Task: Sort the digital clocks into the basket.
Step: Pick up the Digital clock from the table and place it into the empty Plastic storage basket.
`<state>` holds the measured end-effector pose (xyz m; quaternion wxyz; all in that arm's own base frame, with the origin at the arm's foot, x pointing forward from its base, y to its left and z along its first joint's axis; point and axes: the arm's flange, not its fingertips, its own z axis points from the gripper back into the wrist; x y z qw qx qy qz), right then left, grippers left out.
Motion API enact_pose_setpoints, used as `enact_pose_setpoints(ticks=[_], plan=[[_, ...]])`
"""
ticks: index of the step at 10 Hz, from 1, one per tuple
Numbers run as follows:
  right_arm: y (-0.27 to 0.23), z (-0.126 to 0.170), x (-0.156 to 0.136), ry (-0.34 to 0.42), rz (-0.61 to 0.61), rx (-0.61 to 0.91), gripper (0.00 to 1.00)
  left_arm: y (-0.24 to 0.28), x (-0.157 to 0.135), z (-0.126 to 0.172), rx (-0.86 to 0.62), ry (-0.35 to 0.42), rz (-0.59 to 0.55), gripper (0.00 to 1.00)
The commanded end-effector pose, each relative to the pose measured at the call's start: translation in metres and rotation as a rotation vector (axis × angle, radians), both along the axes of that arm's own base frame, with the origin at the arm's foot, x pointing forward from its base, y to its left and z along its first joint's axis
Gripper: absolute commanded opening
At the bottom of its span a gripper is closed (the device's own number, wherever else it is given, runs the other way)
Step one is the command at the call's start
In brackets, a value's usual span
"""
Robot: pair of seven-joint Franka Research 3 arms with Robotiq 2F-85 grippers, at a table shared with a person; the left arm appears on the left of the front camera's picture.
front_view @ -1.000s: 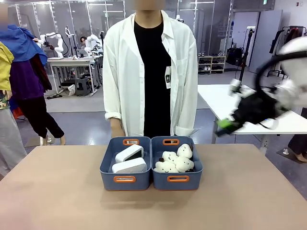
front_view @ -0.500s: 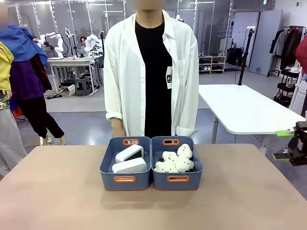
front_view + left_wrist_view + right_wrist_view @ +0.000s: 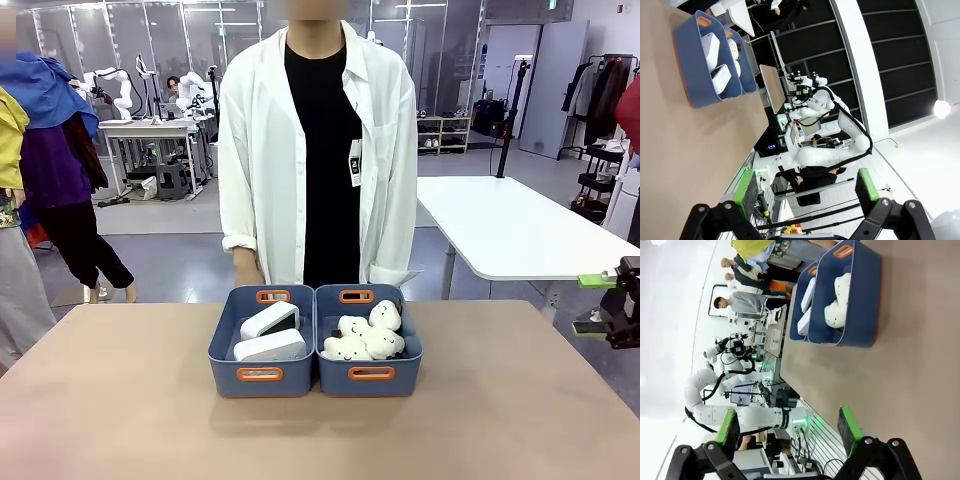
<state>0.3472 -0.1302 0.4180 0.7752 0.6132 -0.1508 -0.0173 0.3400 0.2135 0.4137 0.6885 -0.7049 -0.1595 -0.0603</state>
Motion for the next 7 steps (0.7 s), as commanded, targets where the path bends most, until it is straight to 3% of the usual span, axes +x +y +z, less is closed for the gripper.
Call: enact_pose_setpoints(ticks=[1,7], plan=[[0.0002,0.0034,-0.0007,-0.001,0.021,-0.01,1.0,0.0007,-0.005,0.0028,0.01,-0.003,-0.002,1.0],[0.0002,0.0034,-0.0007,-0.001,0.021,-0.01,1.0,0.0007,-0.005,0.0028,0.01,-0.003,-0.002,1.0]])
